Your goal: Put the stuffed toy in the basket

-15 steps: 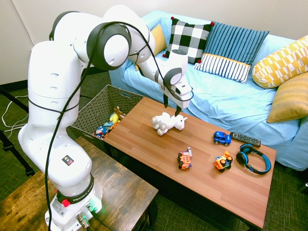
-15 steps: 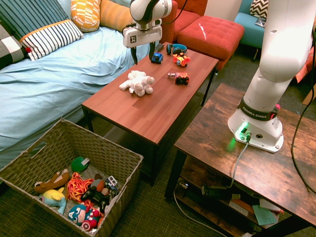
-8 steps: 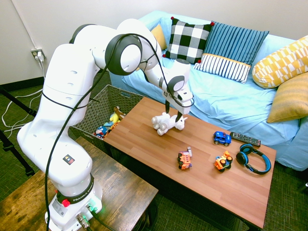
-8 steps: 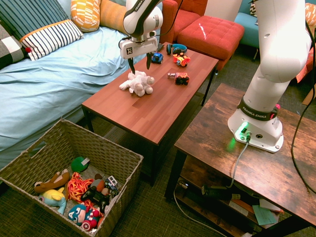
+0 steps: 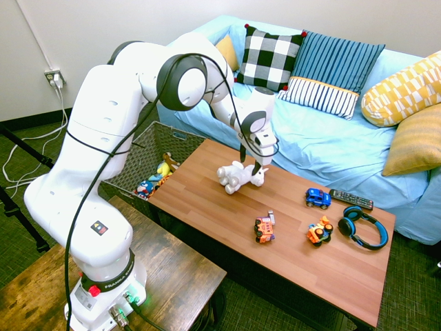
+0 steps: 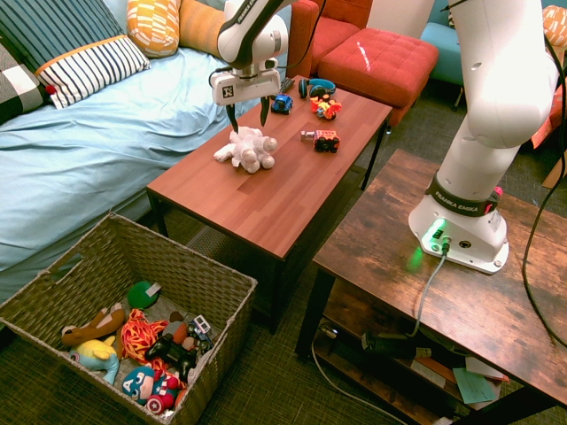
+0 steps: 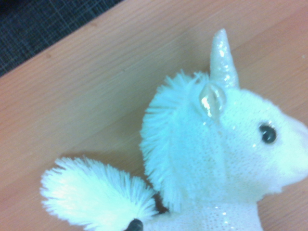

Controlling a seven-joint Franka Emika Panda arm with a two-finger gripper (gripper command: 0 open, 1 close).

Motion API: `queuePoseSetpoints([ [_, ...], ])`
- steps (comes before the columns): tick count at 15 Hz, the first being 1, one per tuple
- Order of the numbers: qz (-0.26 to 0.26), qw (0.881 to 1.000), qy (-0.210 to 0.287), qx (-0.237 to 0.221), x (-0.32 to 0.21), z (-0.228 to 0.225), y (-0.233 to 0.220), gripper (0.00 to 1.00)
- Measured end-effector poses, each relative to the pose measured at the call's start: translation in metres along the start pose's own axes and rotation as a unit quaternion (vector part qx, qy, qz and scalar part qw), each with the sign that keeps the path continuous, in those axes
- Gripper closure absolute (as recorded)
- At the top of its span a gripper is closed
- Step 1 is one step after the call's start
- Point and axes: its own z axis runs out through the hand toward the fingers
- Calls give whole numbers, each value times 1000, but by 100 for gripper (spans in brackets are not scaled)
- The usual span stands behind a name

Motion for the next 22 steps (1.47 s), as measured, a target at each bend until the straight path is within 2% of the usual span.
queuePoseSetpoints([
  [6,33,999,8,-13,5,38,-7,0],
  [7,36,999,6,-14,7,42,-9,100],
  [15,45,999,-6,-12,6,53,-11,100],
  [22,29,999,-18,2,8,55,-9,100],
])
